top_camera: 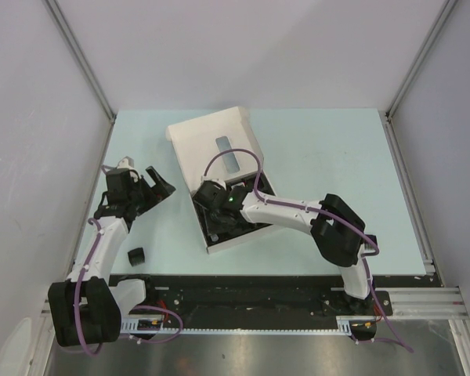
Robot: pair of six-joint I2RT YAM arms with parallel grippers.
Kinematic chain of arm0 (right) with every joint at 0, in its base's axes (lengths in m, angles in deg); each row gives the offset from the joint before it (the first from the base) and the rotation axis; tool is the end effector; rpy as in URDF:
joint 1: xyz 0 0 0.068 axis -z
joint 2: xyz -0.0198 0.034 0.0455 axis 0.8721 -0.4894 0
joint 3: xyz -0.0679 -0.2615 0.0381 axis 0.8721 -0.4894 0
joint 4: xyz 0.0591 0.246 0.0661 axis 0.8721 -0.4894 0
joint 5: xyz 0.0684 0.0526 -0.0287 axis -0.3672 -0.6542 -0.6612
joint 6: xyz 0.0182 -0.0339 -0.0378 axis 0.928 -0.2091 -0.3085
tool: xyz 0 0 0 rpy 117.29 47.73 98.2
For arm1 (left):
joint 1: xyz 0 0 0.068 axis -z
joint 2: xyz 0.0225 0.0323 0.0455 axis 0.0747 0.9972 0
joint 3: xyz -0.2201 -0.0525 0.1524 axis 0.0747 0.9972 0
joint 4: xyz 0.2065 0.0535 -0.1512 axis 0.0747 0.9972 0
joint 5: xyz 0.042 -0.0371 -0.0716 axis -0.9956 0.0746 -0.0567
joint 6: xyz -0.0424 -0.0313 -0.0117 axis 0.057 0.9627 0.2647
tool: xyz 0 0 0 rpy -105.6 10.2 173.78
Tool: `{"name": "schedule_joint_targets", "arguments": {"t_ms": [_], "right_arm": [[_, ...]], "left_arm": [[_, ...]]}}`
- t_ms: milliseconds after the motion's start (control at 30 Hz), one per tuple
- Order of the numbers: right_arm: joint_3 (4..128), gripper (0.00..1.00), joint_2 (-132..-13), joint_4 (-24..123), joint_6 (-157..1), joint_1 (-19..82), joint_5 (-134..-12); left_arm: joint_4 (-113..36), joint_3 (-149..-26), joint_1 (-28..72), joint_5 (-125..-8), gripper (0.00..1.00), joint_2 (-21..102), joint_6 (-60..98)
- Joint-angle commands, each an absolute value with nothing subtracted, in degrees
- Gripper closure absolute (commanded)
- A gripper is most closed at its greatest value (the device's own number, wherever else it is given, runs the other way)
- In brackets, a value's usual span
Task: Sort the hair-cutting tools
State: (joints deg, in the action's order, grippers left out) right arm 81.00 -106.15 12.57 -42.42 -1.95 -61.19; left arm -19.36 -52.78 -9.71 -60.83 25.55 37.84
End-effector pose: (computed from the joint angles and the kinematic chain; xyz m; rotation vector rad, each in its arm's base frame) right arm 0.2002 0.3812 0.2143 -0.4512 2.6951 0.4917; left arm 0.2228 0.0126 0.2318 -0.5874 2.2214 -0.5035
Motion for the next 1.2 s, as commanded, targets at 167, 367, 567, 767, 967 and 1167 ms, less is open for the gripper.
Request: {"name": "schedule_joint_targets", "arguments": {"t_ms": [167, 367, 567, 767, 967, 1167], "right_arm": [[80.53, 0.7, -105.43, 15.5, -42.1, -2.67, -55.79], [79.65, 0.62, -104.9, 16.55, -42.54, -2.67, -55.7], [79.04, 0.53, -104.37, 17.52, -42.28, -2.58, -56.14], [78.42, 0.55, -102.0, 16.82, -42.45, -2.23, -54.04], [78.24, 0.66, -100.41, 16.46, -44.21, -2.14, -52.1], [78.33, 0.84, -102.87, 18.65, -44.83, -1.35, -55.0]], "left_arm": [[-21.48, -52.51, -10.0, -59.69, 0.03, 25.29, 38.06], [-21.39, -52.51, -10.0, -59.86, 0.03, 25.38, 37.8], [-21.39, -52.68, -10.0, -59.77, 0.03, 25.73, 37.62], [-21.39, -52.77, -10.0, -59.86, 0.03, 26.08, 37.53], [-21.39, -52.77, -10.0, -59.86, 0.03, 25.82, 37.53], [-21.39, -52.77, -10.0, -60.13, 0.03, 25.9, 37.53]]}}
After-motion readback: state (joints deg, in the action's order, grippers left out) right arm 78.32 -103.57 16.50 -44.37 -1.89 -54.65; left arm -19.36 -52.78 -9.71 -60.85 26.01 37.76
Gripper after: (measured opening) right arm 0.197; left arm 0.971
